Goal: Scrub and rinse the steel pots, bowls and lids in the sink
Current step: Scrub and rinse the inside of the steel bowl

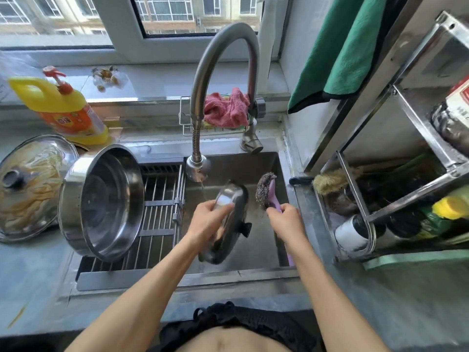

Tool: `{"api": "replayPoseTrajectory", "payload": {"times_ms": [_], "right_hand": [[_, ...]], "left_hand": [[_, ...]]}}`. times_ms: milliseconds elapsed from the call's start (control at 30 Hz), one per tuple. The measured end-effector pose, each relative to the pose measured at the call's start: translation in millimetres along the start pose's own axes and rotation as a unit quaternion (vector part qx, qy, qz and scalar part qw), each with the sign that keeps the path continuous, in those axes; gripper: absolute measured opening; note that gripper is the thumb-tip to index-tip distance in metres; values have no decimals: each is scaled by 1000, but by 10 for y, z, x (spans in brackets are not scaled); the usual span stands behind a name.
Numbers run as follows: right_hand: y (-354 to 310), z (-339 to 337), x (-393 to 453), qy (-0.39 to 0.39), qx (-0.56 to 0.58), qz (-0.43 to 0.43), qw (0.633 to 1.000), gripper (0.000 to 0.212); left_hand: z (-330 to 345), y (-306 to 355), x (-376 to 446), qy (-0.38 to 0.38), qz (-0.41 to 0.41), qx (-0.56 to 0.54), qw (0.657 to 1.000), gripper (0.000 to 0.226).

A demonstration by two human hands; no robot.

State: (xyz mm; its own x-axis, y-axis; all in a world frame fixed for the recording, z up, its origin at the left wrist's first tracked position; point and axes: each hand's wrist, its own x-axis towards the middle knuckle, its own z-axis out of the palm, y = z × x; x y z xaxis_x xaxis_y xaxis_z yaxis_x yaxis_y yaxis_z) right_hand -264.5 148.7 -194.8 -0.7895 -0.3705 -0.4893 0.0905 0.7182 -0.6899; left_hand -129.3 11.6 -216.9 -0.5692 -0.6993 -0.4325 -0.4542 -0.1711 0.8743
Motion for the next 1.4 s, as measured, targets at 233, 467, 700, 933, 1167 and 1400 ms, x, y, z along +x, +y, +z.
{"api": "replayPoseTrajectory", "payload": {"times_ms": [233, 467, 700, 933, 1167, 1400], "right_hand": [[-120, -254, 121, -18, 72, 65, 995, 50], [92, -257, 117, -21, 57, 106, 993, 29], [107, -277, 44, -2, 78, 109, 991, 20], [33, -280, -85, -1, -122, -13, 992, 46], [-272, 132, -87, -156, -266, -120, 944, 17], [-471, 480, -24, -110, -434, -220, 867, 34]], "left_hand": [[12, 14, -92, -51, 354, 364, 860, 44], [-176, -154, -70, -8, 420, 291, 859, 39], [-277, -424, -8, 25, -141, -102, 984, 35], [-334, -323, -65, 28, -223, -232, 946, 20], [-495, -208, -94, 6, -187, -168, 968, 25], [-631, -98, -121, -15, -115, -148, 982, 41]]}}
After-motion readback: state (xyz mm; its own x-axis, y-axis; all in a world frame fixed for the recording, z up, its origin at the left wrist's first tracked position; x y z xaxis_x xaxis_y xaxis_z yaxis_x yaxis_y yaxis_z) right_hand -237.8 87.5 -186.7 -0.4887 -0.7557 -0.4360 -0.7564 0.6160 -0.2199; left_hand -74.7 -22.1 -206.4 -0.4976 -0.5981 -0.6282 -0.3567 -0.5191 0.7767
